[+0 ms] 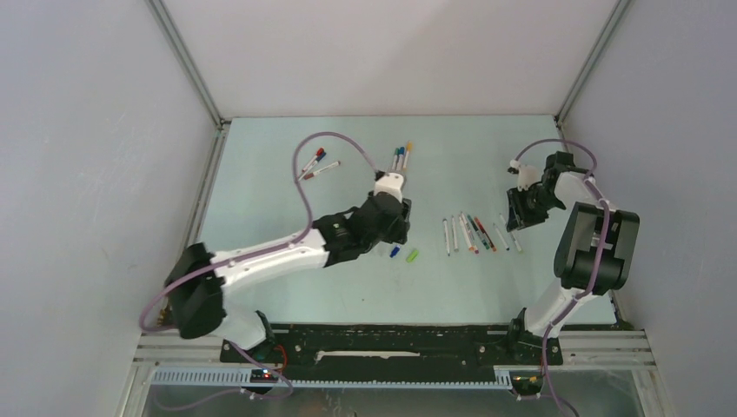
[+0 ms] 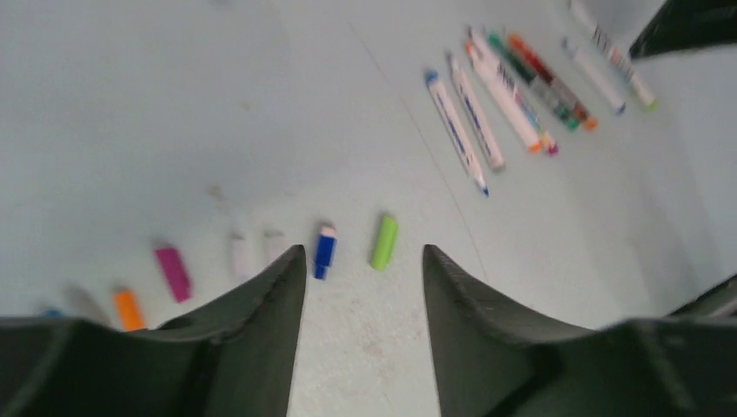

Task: Open the pen caps
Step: Place the pen cap at the center of the board, then move the pen to the center of the board.

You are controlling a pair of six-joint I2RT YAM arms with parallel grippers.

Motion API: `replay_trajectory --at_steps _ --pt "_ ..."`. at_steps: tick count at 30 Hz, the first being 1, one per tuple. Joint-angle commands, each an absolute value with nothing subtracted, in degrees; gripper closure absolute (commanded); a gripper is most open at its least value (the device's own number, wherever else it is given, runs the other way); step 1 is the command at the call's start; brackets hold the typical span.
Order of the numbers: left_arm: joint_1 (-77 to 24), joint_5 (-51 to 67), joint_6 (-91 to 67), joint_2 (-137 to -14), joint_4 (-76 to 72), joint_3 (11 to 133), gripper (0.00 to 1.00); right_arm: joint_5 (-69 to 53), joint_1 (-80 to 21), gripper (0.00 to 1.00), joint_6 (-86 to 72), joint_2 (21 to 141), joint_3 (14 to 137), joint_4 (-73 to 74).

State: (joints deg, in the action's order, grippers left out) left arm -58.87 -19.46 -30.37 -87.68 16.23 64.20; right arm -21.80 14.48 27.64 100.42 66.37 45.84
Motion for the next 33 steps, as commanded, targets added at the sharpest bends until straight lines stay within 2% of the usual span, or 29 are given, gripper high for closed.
replay_trajectory --at_steps 1,4,7,8,12,18,21,26,28,33 --pt "-59.0 -33.8 -25.1 -78.9 12.3 58.3 0.39 -26.3 14.0 0.64 28.5 96.2 68.2 46.2" --pt "-58.6 -40.0 -22.1 -74.6 11.6 55.3 0.24 -28.8 13.3 0.63 28.5 94.4 68.2 46.1" --pt "-57.7 -45.4 -20.2 -71.1 12.7 53.3 0.02 -31.6 11.1 0.62 28.3 92.3 68.2 45.5" --pt "-57.1 -46.0 -19.6 -70.0 13.7 53.1 0.01 -32.1 10.1 0.62 28.2 91.2 68.2 45.2" --pt "-53.6 -43.5 -17.4 -63.5 17.6 52.5 0.0 -31.9 3.5 0.61 27.1 87.8 68.2 41.8" --pt "-44.8 -29.5 -16.9 -52.1 22.4 52.1 0.0 -27.4 -8.3 0.58 24.0 89.7 71.2 34.6" --pt "-40.8 -25.0 -14.3 -48.8 25.9 53.6 0.0 -27.9 -11.6 0.56 19.0 97.3 80.8 37.6" --pt "-39.1 -31.6 -5.9 -48.0 30.0 54.2 0.0 -29.3 -14.4 0.53 3.7 115.4 104.8 45.6" --pt "-39.0 -34.6 -4.1 -47.7 28.4 52.1 0.0 -25.3 -16.4 0.51 -1.3 122.8 115.5 47.6" --pt "-38.7 -34.1 -2.7 -46.3 24.5 48.3 0.0 -7.8 -20.5 0.49 -9.7 132.4 129.3 47.0"
